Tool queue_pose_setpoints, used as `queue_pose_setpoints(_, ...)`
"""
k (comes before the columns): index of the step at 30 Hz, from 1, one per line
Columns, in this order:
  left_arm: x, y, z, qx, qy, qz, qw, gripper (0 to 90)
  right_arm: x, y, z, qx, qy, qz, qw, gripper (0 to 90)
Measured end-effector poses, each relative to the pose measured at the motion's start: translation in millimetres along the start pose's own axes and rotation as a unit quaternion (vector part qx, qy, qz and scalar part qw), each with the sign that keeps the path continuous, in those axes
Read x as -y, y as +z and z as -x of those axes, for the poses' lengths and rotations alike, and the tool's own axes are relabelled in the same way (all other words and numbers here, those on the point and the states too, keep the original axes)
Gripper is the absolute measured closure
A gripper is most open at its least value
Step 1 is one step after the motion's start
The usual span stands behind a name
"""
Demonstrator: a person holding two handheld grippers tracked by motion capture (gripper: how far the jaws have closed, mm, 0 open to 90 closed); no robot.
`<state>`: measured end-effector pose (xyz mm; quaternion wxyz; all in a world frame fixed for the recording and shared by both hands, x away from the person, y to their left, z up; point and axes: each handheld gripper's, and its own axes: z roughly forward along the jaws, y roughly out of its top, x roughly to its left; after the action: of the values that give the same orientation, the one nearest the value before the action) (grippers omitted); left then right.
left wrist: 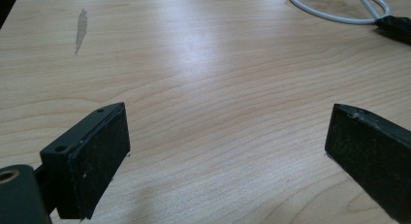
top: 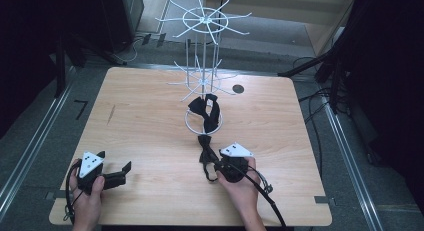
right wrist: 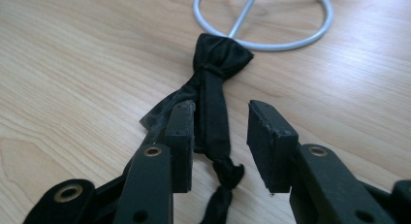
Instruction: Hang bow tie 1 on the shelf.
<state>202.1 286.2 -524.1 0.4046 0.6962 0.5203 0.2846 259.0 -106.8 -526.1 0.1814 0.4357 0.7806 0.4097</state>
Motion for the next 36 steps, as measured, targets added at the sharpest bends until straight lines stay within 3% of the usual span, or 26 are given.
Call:
queue_pose_setpoints(6, 0.0, 0.0, -0.2, 0.001, -0.001, -0.001, 1.0000, 3.0, 0.7, 15.0, -2.1, -0.004, -0.002, -0.026, 0.9996, 64.4)
queue_pose_setpoints(10, 0.0, 0.1, -0.5, 0.002, -0.001, 0.000, 1.0000, 3.0, 3.3, 17.5, 1.2, -0.029, 0.021, -0.038, 0.9986, 78.4)
queue_pose_setpoints(13, 0.0, 0.1, -0.5, 0.002, -0.001, 0.000, 1.0000, 3.9, 2.8, 14.2, -0.3, -0.022, 0.009, -0.036, 0.9991, 87.1)
queue_pose_setpoints(15, 0.0, 0.0, -0.5, 0.002, -0.001, 0.000, 1.0000, 3.9, 2.7, 8.4, 0.6, -0.015, 0.006, -0.022, 0.9996, 89.1)
queue_pose_setpoints(22, -0.1, 0.2, -0.4, 0.001, -0.001, -0.001, 1.0000, 4.3, -1.5, -17.0, 17.9, 0.009, 0.040, 0.040, 0.9983, 90.0)
queue_pose_setpoints(31, -0.1, 0.2, 0.0, 0.000, -0.001, -0.001, 1.0000, 4.4, -18.3, -41.9, 44.8, 0.040, 0.081, 0.090, 0.9918, 90.0)
queue_pose_setpoints(36, -0.1, 0.2, -0.2, 0.000, -0.001, -0.001, 1.0000, 4.4, -32.8, -51.7, 56.0, 0.056, 0.091, 0.109, 0.9882, 89.9)
